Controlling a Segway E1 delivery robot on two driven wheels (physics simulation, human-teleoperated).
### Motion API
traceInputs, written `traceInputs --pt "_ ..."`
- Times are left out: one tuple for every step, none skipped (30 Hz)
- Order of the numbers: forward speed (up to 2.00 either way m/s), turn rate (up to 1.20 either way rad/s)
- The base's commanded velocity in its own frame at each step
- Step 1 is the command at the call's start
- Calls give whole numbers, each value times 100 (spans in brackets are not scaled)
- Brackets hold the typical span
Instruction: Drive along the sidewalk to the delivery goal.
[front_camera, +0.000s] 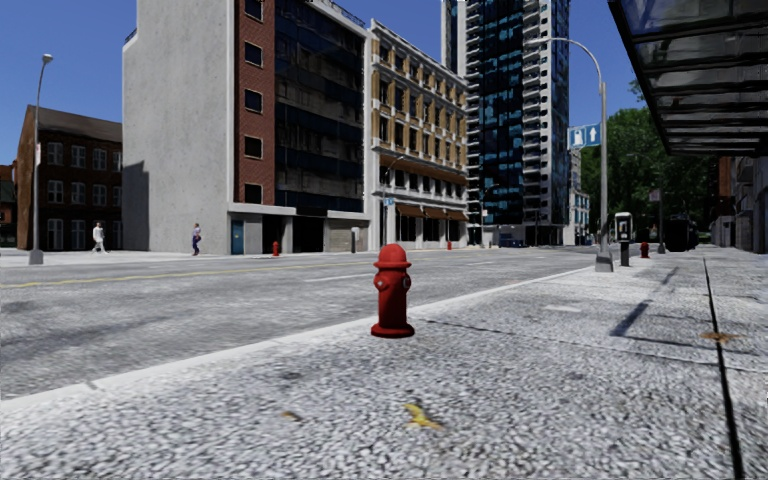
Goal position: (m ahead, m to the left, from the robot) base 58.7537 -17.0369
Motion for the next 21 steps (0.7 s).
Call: traceInputs --pt "200 -54" --pt "200 -54" --pt "200 -54" --pt "200 -54" --pt "200 -54" --pt "200 -54" --pt "200 -54" --pt "200 -54" --pt "200 -54" --pt "200 -54" --pt "200 -54" --pt "200 -54" --pt "200 -54" --pt "200 -54" --pt "200 -54" --pt "200 -54" --pt "200 -54" --pt "200 -54" --pt "200 -54" --pt "200 -54" --pt "200 -54"
